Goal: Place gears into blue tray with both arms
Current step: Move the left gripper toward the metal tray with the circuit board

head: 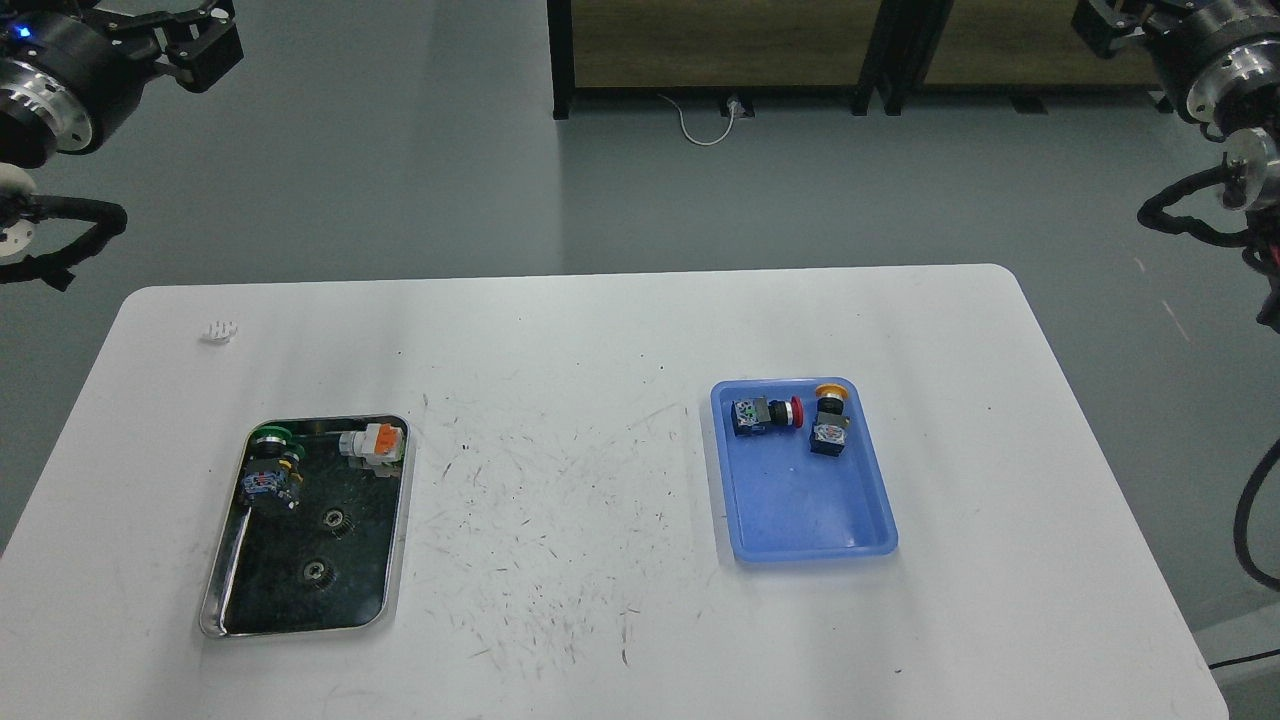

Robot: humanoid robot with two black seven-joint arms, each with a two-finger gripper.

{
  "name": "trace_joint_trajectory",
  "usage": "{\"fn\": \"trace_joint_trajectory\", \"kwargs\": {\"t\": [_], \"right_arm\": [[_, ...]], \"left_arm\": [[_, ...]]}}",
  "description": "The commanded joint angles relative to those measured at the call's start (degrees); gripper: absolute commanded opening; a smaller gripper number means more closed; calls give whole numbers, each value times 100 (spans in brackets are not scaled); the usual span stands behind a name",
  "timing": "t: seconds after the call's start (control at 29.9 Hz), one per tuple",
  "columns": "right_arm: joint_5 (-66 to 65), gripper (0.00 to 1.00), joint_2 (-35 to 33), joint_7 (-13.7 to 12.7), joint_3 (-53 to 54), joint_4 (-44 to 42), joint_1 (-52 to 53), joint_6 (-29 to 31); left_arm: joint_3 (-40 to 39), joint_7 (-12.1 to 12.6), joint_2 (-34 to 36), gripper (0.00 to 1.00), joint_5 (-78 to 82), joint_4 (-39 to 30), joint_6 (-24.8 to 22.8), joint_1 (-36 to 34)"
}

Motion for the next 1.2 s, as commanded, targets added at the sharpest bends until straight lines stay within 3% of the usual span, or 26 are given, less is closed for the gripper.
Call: {"fn": "trace_joint_trajectory", "kwargs": {"t": [0.0, 0.37, 0.53, 0.6, 0.67, 0.77, 1.0, 1.17], "right_arm": [[39, 100, -18, -5, -6, -10, 49, 144], [-40, 100, 18, -171, -111, -10, 49, -251], [4, 100, -18, -286, -41, -37, -30, 143], [4, 100, -26, -268, -32, -63, -47, 354], [4, 100, -44, -251, -32, -116, -56, 452], [4, 100, -35, -268, -41, -134, -39, 461], [-48, 100, -132, -339, -102, -116, 76, 592], [-110, 100, -158, -365, -129, -125, 84, 628]], "left_arm": [[14, -9, 5, 99, 10, -12, -12, 40], [146, 53, 48, 99, -166, 111, -38, 67], [111, -158, 294, 99, -166, 111, -126, 216], [67, -421, 295, 99, -166, 111, -126, 374], [75, -843, 295, 99, -166, 111, -117, 523], [154, -1081, 330, 99, -157, -2, -117, 787], [365, -1116, 646, 99, 281, -547, -495, 1542], [445, -1125, 690, 99, 958, -925, -504, 2114]]}}
